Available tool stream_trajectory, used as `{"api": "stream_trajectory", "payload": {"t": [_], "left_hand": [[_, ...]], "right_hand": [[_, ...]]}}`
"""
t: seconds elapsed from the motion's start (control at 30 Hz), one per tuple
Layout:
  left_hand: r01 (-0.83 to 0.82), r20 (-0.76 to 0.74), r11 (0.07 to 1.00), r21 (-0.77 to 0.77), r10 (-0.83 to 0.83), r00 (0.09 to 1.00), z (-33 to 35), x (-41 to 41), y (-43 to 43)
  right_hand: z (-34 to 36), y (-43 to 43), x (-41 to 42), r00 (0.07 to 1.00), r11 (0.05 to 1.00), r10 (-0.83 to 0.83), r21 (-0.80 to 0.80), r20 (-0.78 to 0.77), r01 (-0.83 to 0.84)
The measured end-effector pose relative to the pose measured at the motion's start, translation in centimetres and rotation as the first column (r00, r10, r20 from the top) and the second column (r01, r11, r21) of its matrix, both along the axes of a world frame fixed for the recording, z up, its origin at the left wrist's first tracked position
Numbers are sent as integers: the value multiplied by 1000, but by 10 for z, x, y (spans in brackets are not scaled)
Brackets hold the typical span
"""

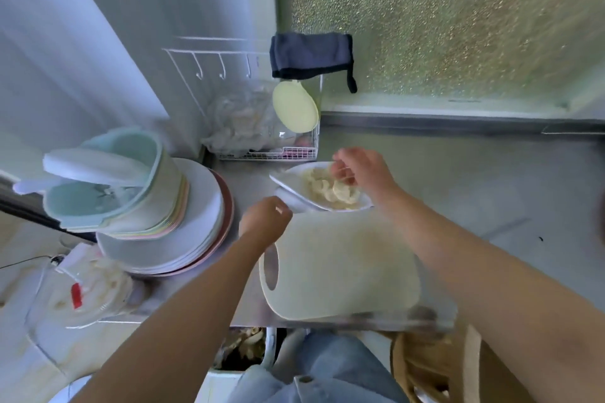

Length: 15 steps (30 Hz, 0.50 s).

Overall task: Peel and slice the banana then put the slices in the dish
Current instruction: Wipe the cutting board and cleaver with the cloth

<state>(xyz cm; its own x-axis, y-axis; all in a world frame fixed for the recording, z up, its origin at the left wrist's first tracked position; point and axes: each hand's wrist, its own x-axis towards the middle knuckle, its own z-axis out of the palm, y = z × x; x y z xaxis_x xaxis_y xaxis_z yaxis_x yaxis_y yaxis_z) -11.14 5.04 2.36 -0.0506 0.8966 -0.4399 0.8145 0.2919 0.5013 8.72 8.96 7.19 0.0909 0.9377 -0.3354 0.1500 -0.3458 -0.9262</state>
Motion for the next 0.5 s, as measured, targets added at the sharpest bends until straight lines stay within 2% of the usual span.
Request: {"api": "stream_trajectory", "payload": {"t": [0.1, 0.23, 0.4, 0.5], "left_hand": [[-126, 216, 989, 74, 107, 971, 29, -7, 33], [-296, 464, 948, 115, 212, 860, 60, -11, 66], [-372, 576, 925, 84, 260, 776, 78, -7, 87], [-387, 589, 918, 84, 267, 762, 79, -6, 92]], "right_hand": [[46, 48, -10, 982, 981, -139, 120, -125, 154], [91, 95, -28, 951, 959, -238, 105, -196, 262], [96, 115, -39, 936, 936, -339, 63, -92, 345], [97, 114, -36, 944, 943, -313, 83, -102, 322]]}}
